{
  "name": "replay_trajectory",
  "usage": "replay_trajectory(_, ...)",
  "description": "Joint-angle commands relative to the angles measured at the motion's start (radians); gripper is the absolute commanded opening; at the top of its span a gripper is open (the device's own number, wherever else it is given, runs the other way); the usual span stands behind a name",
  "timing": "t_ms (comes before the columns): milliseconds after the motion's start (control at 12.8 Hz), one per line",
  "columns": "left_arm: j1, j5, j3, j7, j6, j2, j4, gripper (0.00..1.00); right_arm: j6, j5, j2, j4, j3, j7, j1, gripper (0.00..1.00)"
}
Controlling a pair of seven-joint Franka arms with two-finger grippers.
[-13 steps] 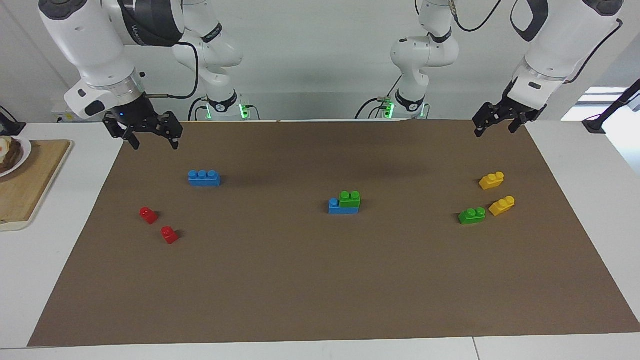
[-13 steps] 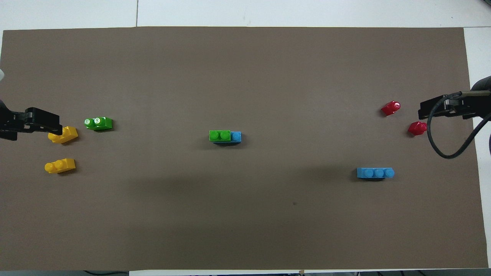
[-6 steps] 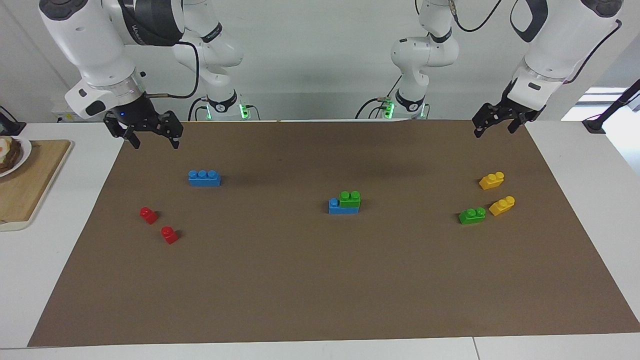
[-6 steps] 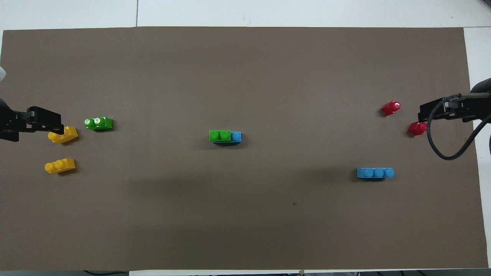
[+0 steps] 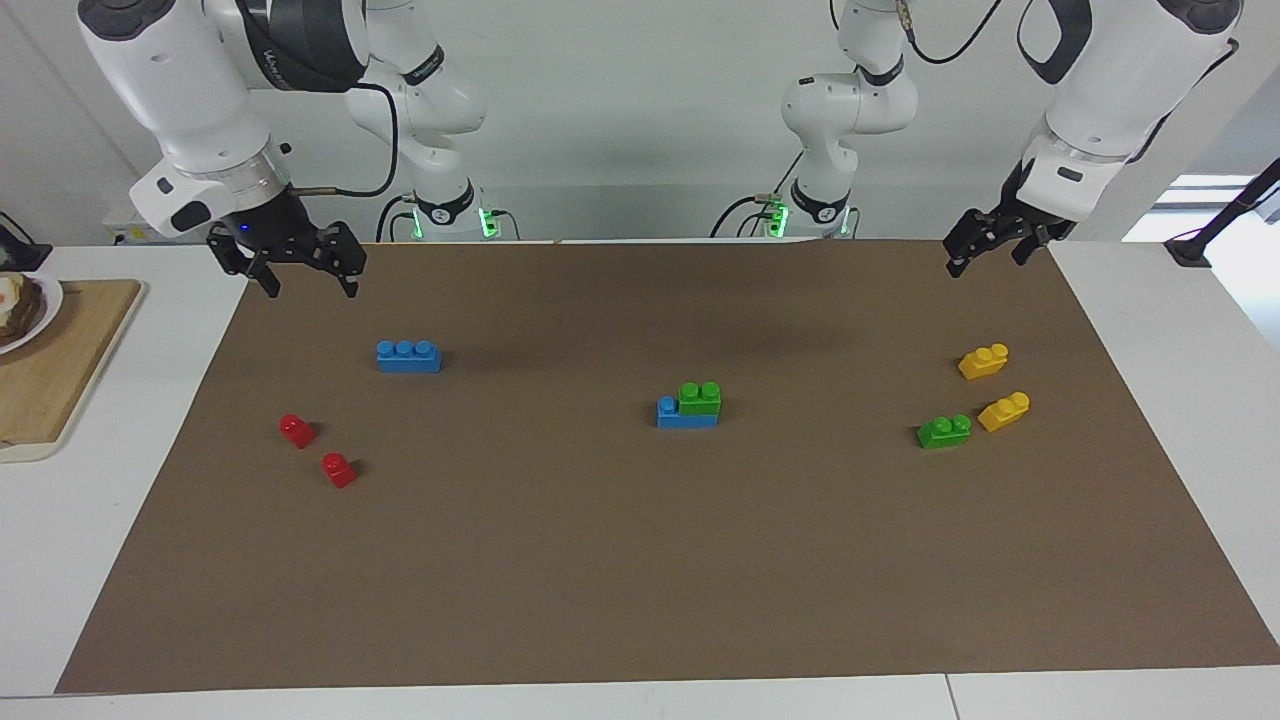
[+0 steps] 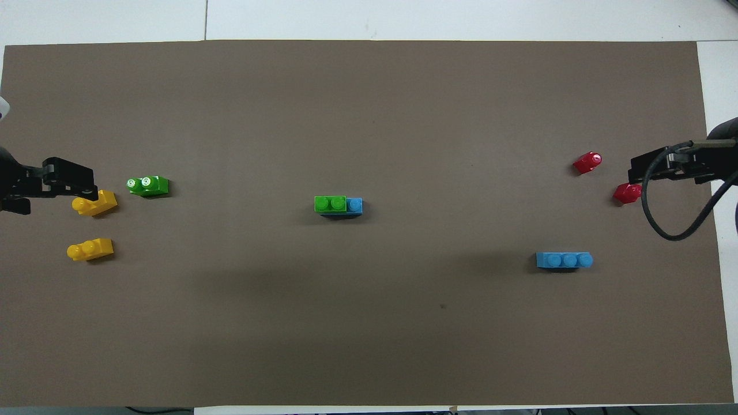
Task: Remove green block with left arm and hold with right
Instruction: 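Move the left gripper while the right gripper moves toward the green-blue brick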
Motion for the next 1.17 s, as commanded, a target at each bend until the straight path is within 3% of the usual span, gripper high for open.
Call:
replay_trajectory(0,-0.055,0.008,0.004,-0.092,0.039,0.007,-0.024,1.00,0.005,0.023,-0.017,-0.015,0.021,0.246,-0.004,1.00)
replay_trajectory(468,-0.149,-0.049,0.002,-0.583,0.139,0.076,-0.019,1.00,0.028,0.158,-0.015,-0.050,0.025,0.743,0.026,0.98)
replay_trajectory(702,-0.228,-0.064,0.004,-0.879,0.182,0.107,-0.019,1.00,0.101,0.210,-0.005,-0.096,0.025,1.000,0.101,0.97)
replay_trajectory(1093,-0.302,-0.085,0.002,-1.243,0.292,0.150,-0.053,1.00,0.215,0.428,0.101,-0.117,0.025,1.231,0.151,0.97)
